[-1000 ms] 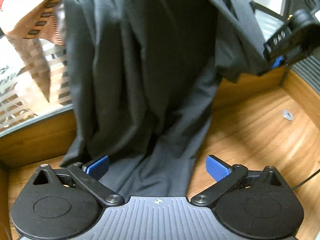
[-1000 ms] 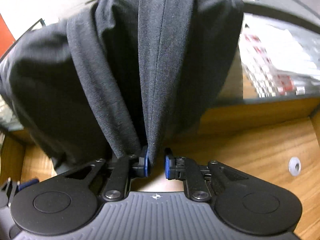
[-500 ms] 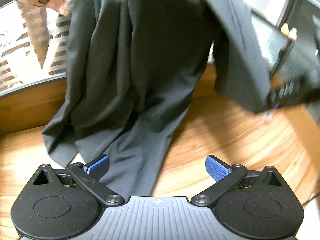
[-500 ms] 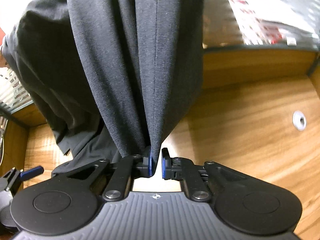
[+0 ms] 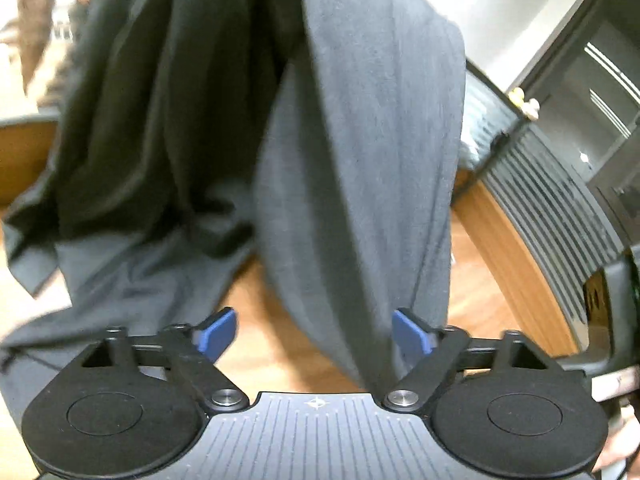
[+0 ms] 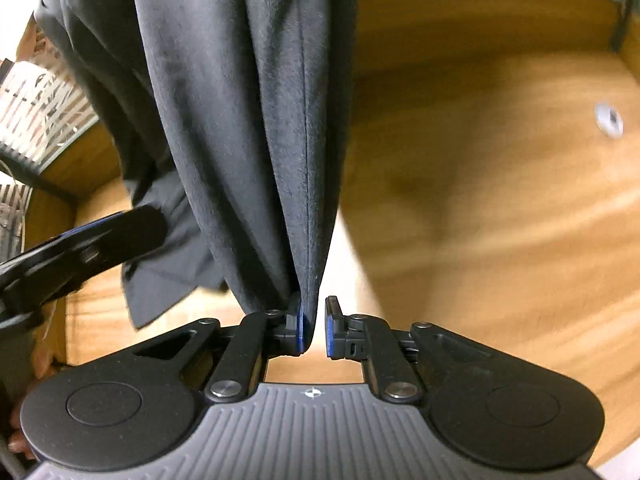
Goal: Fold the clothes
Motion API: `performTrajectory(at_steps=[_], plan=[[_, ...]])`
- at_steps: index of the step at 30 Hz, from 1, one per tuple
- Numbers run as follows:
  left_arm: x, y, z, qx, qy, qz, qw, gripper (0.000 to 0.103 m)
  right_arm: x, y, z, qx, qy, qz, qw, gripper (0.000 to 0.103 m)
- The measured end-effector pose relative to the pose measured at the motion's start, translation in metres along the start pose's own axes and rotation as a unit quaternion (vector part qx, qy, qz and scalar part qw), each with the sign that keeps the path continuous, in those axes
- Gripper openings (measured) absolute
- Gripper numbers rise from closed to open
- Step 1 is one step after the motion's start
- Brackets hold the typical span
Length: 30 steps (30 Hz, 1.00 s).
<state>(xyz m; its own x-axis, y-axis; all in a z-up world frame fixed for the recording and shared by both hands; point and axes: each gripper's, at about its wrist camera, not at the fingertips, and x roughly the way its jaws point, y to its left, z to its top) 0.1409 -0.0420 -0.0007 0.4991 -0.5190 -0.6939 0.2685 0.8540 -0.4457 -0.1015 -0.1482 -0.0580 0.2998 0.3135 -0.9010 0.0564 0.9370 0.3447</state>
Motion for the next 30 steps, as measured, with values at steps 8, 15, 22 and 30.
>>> performTrajectory(at_steps=[8, 15, 22, 30], plan=[[0.029, 0.003, -0.037, 0.011, 0.075, 0.01, 0.9971, 0.029, 0.038, -0.011, -0.104, 0.048, 0.138, 0.039, 0.989, 0.005], [0.032, 0.011, -0.061, 0.02, 0.111, 0.053, 0.9922, 0.042, 0.02, -0.027, -0.137, 0.058, 0.106, 0.009, 0.993, 0.017], [0.015, 0.022, -0.049, 0.04, 0.072, 0.093, 0.9922, 0.065, -0.026, -0.018, -0.108, -0.012, -0.019, -0.052, 0.998, 0.076], [-0.006, 0.028, 0.006, 0.083, 0.021, 0.122, 0.9889, 0.071, -0.054, -0.016, -0.031, -0.023, -0.112, -0.058, 0.992, 0.086]])
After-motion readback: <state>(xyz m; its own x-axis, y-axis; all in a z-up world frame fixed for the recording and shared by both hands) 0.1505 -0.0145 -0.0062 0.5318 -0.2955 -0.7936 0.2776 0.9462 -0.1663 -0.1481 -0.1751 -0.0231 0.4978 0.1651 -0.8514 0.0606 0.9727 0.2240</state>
